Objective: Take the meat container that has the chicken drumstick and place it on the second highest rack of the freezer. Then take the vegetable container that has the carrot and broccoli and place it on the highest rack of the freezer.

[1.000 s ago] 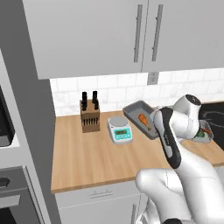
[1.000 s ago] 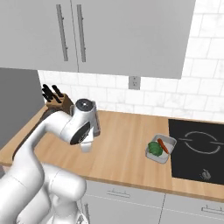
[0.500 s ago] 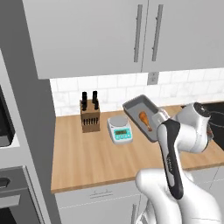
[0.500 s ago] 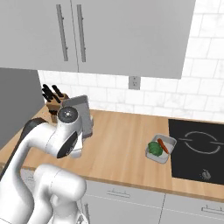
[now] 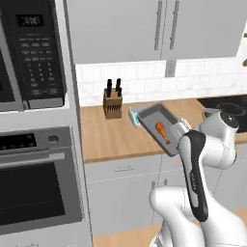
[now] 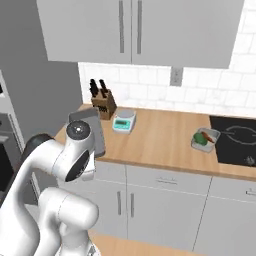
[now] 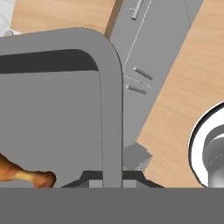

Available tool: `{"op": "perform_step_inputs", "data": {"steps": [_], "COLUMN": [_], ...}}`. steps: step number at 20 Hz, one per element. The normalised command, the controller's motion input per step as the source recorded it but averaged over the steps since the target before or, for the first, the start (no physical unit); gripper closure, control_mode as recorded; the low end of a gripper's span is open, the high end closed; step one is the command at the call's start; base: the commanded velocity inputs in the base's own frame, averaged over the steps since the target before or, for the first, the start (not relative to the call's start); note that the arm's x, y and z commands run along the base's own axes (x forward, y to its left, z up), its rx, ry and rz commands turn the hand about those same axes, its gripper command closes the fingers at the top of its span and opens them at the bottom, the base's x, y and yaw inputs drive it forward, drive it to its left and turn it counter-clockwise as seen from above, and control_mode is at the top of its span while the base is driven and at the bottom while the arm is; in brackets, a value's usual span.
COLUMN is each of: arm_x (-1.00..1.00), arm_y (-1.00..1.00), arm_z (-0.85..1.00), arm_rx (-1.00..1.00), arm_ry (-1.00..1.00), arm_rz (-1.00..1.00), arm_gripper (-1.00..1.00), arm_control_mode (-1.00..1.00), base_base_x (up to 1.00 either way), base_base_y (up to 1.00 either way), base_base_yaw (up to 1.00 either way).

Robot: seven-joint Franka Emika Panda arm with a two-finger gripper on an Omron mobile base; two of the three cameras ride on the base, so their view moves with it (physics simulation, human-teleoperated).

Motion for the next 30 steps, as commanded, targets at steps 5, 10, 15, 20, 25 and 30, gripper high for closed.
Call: {"op": "perform_step_inputs", "data": {"steps": [5, 10, 15, 20, 25, 30], "arm_x": [0.00, 0.00, 0.00, 0.00, 0.00, 0.00], "arm_y": [0.00, 0.00, 0.00, 0.00, 0.00, 0.00], "arm_z": [0.00, 0.00, 0.00, 0.00, 0.00, 0.00], "arm_rx": [0.00, 0.00, 0.00, 0.00, 0.00, 0.00], "arm_ry": [0.00, 0.00, 0.00, 0.00, 0.00, 0.00], "arm_rz": [0.00, 0.00, 0.00, 0.00, 0.00, 0.00], "arm_gripper": [1.00, 1.00, 1.00, 1.00, 1.00, 1.00], "arm_control_mode": [1.00, 1.00, 1.00, 1.00, 1.00, 1.00], "base_base_x": [-0.67, -0.20, -0.12, -0.55, -0.59, -0.19], "base_base_y": [1.00, 1.00, 1.00, 1.00, 1.00, 1.00], "base_base_yaw": [0.01, 0.00, 0.00, 0.00, 0.00, 0.00]}}
